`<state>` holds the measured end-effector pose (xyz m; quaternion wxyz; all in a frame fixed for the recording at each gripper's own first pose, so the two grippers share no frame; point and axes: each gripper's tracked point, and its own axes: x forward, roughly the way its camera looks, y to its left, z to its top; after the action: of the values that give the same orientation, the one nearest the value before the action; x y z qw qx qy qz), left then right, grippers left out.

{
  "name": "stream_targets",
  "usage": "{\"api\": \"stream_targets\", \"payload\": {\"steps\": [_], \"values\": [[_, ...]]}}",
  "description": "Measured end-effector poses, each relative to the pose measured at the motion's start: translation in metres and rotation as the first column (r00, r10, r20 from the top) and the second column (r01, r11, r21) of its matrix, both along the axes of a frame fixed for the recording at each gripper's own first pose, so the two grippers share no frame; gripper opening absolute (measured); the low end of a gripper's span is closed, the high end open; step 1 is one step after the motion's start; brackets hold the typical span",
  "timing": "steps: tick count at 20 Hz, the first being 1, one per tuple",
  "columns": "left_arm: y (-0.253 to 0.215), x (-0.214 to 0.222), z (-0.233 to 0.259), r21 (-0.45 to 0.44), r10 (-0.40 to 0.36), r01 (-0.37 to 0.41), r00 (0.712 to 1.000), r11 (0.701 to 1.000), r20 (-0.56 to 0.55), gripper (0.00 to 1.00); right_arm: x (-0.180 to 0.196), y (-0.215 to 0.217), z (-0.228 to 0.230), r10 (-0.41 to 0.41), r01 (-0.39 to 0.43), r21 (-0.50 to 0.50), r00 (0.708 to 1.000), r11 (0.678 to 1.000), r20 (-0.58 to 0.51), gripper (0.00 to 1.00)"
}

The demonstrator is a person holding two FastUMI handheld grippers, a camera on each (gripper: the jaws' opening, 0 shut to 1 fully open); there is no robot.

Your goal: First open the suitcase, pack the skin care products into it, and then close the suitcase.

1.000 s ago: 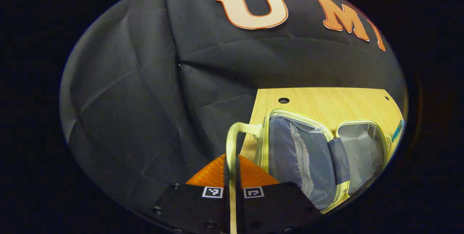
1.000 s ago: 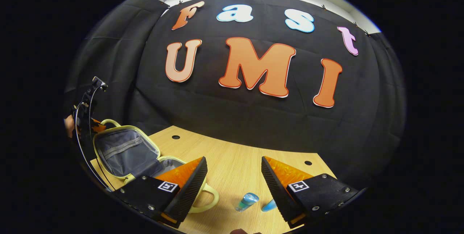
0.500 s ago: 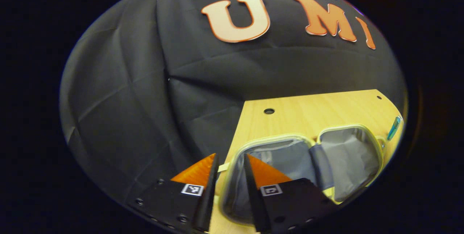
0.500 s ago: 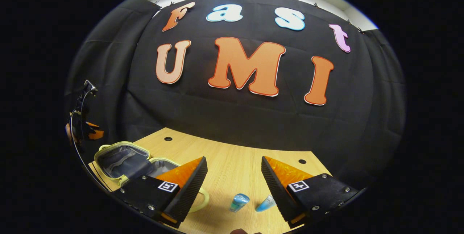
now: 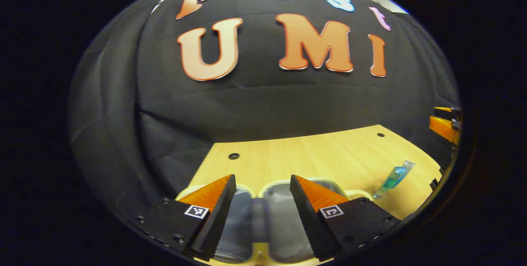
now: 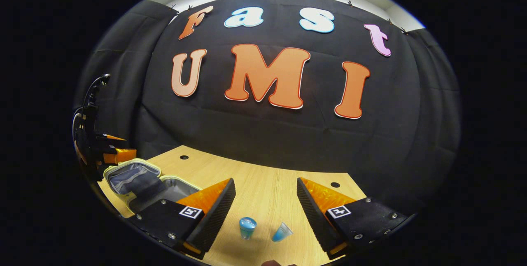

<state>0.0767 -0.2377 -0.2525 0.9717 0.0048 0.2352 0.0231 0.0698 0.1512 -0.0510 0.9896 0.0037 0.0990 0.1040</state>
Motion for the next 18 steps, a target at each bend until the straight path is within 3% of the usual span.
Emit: {"api": "stream_targets", "payload": {"steps": [6,12,18], "values": [[-0.124,0.007,-0.007,-0.045,-0.121,0.121,0.993,0.992,0.007,0.96,-0.006,-0.036,-0.024,0.002,-0.002,-0.001,0.999,1.000,-0.036,0.95],[-0.227,0.001,-0.028,-0.072,-0.239,0.239,0.971,0.968,0.003,0.96,-0.008,-0.050,-0.054,0.038,-0.039,-0.007,0.995,0.999,-0.087,0.95],[-0.294,0.003,-0.059,-0.061,-0.307,0.308,0.951,0.949,0.029,0.96,0.001,-0.045,-0.089,0.127,-0.131,-0.041,0.988,0.991,-0.087,0.95]]}}
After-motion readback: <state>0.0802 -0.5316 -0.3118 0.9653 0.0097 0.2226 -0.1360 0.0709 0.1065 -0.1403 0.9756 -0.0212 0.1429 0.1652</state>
